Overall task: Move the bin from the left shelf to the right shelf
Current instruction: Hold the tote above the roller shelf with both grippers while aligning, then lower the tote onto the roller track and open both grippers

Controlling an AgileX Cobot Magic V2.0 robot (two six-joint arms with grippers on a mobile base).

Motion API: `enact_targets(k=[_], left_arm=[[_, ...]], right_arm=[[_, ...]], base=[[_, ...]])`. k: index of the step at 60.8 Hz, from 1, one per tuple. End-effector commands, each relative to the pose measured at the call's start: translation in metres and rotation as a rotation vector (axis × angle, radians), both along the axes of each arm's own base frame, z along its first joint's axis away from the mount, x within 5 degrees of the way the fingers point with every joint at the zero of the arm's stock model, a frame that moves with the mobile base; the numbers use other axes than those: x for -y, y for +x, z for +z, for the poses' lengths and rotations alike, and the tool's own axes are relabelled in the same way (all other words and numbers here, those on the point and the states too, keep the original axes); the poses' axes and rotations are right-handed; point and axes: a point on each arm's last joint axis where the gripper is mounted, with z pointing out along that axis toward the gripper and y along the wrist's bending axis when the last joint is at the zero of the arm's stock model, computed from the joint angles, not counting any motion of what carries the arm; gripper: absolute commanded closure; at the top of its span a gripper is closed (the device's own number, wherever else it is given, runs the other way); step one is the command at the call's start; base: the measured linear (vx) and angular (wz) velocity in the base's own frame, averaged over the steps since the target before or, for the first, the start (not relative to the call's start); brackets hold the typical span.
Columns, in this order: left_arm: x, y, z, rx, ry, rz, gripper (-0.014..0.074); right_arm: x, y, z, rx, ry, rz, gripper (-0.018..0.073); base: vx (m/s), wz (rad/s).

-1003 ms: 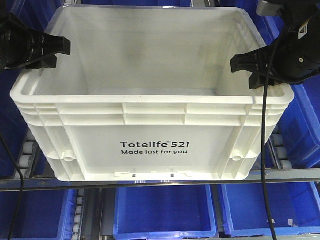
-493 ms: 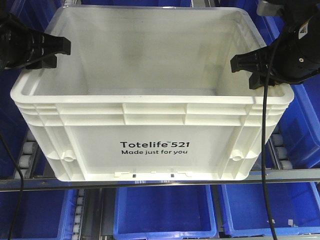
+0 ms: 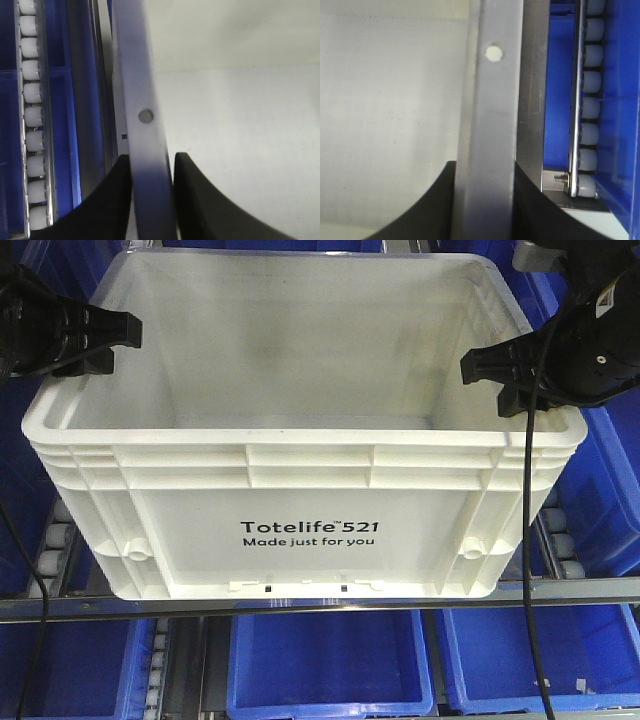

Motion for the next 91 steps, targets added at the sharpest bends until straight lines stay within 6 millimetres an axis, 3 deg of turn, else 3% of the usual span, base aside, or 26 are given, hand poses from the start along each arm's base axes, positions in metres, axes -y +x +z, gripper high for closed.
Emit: enact_targets(k=[1, 10, 27, 47, 55, 64, 76, 82, 91], left_arm=[[-0.003, -0.001, 0.032, 0.215, -0.007, -0.024, 0.0604], [0.001, 0.012, 0.022, 0.267, -0.011, -0.035, 0.0604], [0.007, 0.025, -0.024, 0.398, -0.031, -0.067, 0.0604], [0.011, 0.037, -0.038, 0.408, -0.031, -0.075, 0.0603], [0.012, 0.04, -0.043, 0.384, -0.024, -0.075, 0.0577], [0.012, 0.039, -0.043, 0.385, -0.024, -0.075, 0.0458], [0.009, 0.03, -0.03, 0.418, -0.034, -0.072, 0.0163], [0.005, 0.021, -0.019, 0.435, -0.038, -0.069, 0.0057], [-0.002, -0.001, 0.001, 0.46, -0.044, -0.062, 0.0004]], right_arm=[[0.006, 0.007, 0.029, 0.223, -0.017, 0.017, 0.0536], [0.003, 0.023, 0.022, 0.279, -0.042, 0.028, 0.0536], [-0.002, 0.047, 0.007, 0.338, -0.075, 0.051, 0.0536], [-0.008, 0.066, -0.015, 0.307, -0.082, 0.057, 0.0516], [-0.008, 0.067, -0.018, 0.294, -0.087, 0.057, 0.0439], [-0.008, 0.066, -0.018, 0.294, -0.087, 0.057, 0.0242], [-0.006, 0.059, -0.002, 0.356, -0.076, 0.064, -0.0037], [-0.004, 0.049, 0.013, 0.403, -0.076, 0.076, -0.0104], [0.002, 0.03, 0.036, 0.465, -0.077, 0.094, -0.0109]], base=[[0.0, 0.0], [0.0, 0.0], [0.0, 0.0], [0.0, 0.0], [0.0, 0.0], [0.0, 0.0], [0.0, 0.0], [0.0, 0.0], [0.0, 0.0]])
